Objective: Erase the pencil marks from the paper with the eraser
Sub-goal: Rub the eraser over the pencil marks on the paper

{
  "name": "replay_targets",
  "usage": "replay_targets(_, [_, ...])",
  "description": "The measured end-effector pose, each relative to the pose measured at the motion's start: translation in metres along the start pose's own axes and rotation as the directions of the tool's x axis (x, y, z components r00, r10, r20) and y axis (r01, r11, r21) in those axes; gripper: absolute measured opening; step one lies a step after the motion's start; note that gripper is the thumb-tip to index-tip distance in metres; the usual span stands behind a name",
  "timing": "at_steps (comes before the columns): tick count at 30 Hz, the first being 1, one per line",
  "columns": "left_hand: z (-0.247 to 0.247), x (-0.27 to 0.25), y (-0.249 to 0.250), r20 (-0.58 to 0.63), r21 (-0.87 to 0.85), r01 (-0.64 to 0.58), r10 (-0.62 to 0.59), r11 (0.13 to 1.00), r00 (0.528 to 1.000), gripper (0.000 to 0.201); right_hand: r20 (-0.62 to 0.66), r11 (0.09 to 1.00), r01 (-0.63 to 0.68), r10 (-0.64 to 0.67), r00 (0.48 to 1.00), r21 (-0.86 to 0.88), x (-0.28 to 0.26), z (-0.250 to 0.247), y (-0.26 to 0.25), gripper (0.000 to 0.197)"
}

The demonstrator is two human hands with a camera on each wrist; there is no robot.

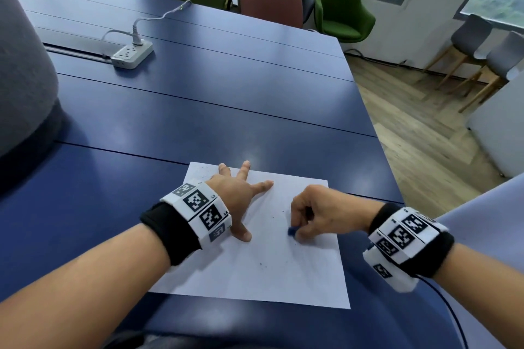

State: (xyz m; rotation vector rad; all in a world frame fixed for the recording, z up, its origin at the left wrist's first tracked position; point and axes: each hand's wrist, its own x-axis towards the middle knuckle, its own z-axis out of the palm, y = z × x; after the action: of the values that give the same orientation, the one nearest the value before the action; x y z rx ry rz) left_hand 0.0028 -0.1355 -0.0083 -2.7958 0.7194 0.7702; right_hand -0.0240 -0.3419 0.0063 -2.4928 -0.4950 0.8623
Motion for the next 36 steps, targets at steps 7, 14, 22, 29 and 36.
replay_targets(7, [0.0, 0.001, 0.0, 0.0, -0.001, 0.004, -0.004, 1.0, 1.0, 0.122, -0.169, 0.998, -0.004, -0.008, 0.986, -0.067, 0.007, -0.006, 0.003, 0.01])
replay_targets(14, [-0.001, 0.001, -0.001, 0.005, 0.011, 0.002, -0.002, 1.0, 1.0, 0.123, 0.041, 0.994, 0.051, -0.047, 0.998, -0.096, -0.004, 0.003, -0.011, 0.021])
replay_targets(22, [-0.003, -0.001, 0.0, 0.015, 0.026, 0.006, -0.007, 1.0, 1.0, 0.123, 0.179, 0.994, 0.026, -0.007, 0.984, -0.103, -0.012, 0.008, -0.022, 0.011])
replay_targets(29, [-0.004, -0.002, 0.002, 0.012, 0.038, 0.008, -0.009, 0.999, 1.0, 0.123, 0.021, 1.0, 0.007, -0.007, 1.0, 0.006, -0.009, 0.008, -0.018, 0.023])
replay_targets(36, [-0.003, -0.003, 0.002, 0.01, 0.032, 0.008, -0.008, 0.999, 1.0, 0.122, 0.019, 1.0, 0.022, -0.022, 1.0, -0.018, 0.001, 0.0, -0.023, 0.024])
